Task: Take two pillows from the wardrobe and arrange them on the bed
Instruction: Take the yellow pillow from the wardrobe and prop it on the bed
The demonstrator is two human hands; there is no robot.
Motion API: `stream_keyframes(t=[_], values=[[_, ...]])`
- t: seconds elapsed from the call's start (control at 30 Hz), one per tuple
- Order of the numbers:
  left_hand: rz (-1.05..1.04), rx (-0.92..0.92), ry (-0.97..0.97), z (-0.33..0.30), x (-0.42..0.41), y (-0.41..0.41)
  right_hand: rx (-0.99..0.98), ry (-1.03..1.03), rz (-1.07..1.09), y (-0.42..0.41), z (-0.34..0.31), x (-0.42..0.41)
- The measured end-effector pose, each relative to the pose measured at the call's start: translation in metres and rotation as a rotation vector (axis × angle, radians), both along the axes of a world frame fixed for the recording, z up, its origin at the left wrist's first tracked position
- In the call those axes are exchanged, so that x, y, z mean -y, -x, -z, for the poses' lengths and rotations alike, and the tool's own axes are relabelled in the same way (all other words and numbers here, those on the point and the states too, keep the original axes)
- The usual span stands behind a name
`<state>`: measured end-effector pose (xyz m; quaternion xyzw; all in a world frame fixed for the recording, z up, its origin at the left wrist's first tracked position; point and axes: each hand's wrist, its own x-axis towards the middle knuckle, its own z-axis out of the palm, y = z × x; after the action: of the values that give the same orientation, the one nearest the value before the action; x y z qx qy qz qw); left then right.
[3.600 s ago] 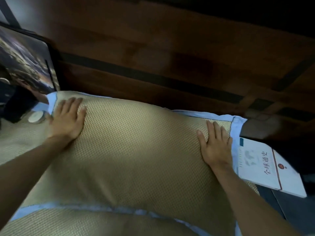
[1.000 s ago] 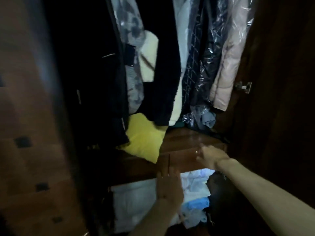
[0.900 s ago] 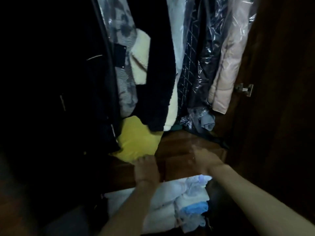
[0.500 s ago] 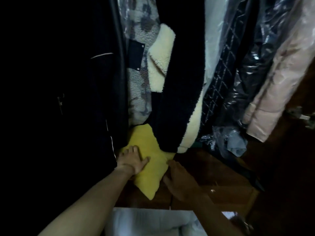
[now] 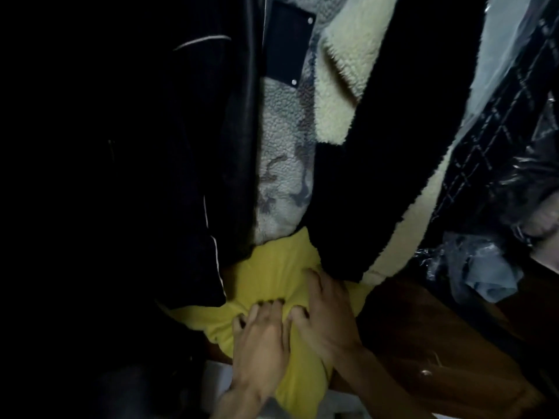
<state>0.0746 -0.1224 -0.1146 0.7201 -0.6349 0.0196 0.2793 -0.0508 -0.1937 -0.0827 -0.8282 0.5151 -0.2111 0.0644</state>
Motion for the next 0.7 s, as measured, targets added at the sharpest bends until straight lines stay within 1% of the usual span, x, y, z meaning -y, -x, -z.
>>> stream_keyframes(t=[0.07,0.13,0.2,0.23,0.27,0.3,0.33,0.4,0.43,0.47,0.5,0.6,0.7], values=[[0.058,0.003,-0.048,-0.003,-0.017,-0.008,-0.012,0.070,-0.094,0.005,0.004,-0.007],[0.153,0.006,-0.095,-0.013,-0.026,-0.021,0.070,0.164,-0.143,0.009,0.003,-0.007],[0.228,-0.008,-0.139,-0.021,-0.037,-0.033,0.182,0.194,-0.114,0.004,-0.002,-0.004],[0.233,-0.021,-0.155,-0.022,-0.043,-0.037,0.180,0.199,-0.082,-0.001,-0.005,0.001],[0.207,-0.036,-0.141,-0.022,-0.047,-0.041,0.125,0.203,-0.049,-0.006,-0.008,0.007],[0.135,-0.045,-0.104,-0.021,-0.048,-0.044,0.045,0.179,-0.012,-0.009,-0.008,0.014],[0.007,-0.053,-0.092,-0.021,-0.043,-0.046,-0.028,0.118,0.037,-0.008,-0.005,0.022],[-0.309,-0.133,-0.213,-0.022,-0.023,-0.041,-0.118,-0.045,0.147,0.004,0.005,0.042],[-0.406,-0.163,-0.308,-0.017,-0.012,-0.033,-0.160,-0.092,0.184,0.010,0.012,0.048],[-0.451,-0.154,-0.364,-0.009,-0.003,-0.022,-0.209,-0.087,0.199,0.014,0.020,0.049],[-0.475,-0.113,-0.363,0.002,0.006,-0.011,-0.247,-0.041,0.203,0.017,0.026,0.049],[-0.540,-0.026,-0.210,0.020,0.011,0.003,-0.264,0.124,0.117,0.013,0.035,0.041],[-0.453,-0.094,-0.194,0.023,-0.022,0.003,-0.223,0.181,0.015,0.023,0.032,0.020]])
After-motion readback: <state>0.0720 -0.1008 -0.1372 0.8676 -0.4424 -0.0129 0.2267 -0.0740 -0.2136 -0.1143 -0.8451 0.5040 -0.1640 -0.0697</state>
